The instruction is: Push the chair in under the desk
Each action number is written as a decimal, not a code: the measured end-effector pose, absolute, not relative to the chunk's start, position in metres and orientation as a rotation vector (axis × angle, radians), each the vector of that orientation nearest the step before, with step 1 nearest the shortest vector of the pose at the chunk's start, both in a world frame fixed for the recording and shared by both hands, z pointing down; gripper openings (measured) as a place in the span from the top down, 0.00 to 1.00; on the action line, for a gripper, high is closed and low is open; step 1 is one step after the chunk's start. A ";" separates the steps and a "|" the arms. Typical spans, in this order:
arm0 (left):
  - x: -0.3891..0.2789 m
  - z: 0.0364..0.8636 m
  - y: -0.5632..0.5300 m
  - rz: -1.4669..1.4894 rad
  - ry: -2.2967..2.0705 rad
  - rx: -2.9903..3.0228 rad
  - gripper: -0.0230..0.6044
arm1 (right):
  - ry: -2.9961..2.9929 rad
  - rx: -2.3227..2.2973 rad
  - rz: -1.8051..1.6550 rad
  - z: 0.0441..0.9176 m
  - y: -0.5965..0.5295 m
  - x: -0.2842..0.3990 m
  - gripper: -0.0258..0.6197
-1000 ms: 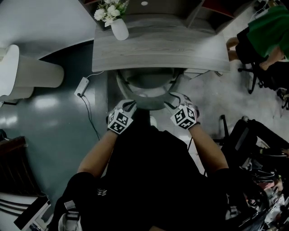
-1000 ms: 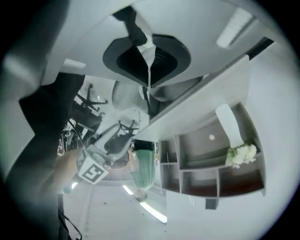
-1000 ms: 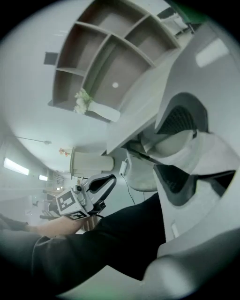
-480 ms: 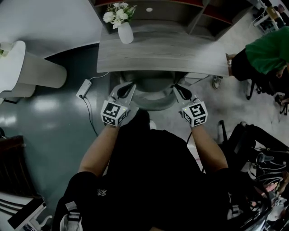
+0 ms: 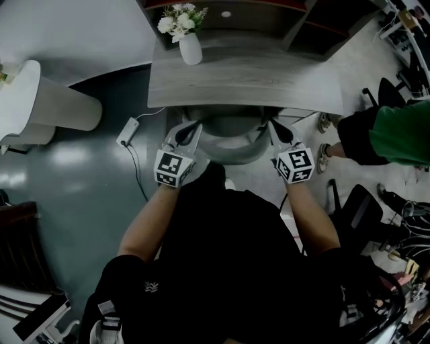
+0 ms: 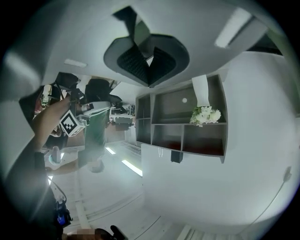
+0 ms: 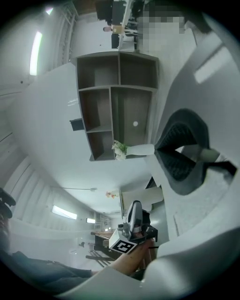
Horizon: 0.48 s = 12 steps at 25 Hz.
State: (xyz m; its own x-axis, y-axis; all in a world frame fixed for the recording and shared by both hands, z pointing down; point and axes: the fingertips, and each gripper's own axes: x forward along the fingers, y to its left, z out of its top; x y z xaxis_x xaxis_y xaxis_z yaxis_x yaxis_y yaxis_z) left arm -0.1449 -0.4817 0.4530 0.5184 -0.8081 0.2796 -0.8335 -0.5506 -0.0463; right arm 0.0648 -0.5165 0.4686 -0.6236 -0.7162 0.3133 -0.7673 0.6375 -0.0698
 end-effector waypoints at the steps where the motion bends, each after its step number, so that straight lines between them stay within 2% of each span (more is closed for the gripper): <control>1: -0.146 0.453 -0.483 0.428 -1.439 2.667 0.95 | -2.603 1.212 0.291 0.469 -0.517 0.065 0.96; 12: -0.123 0.446 -0.482 0.582 -1.347 2.826 0.95 | -2.582 1.249 0.323 0.464 -0.518 0.072 0.96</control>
State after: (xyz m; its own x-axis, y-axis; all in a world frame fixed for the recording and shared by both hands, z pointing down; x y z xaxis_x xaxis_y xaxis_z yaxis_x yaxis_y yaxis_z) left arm -0.1225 -0.4818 0.4462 0.5756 -0.7582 0.3062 -0.7426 -0.6415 -0.1925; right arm 0.0722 -0.5179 0.4644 -0.5993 -0.7333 0.3212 -0.7898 0.6070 -0.0877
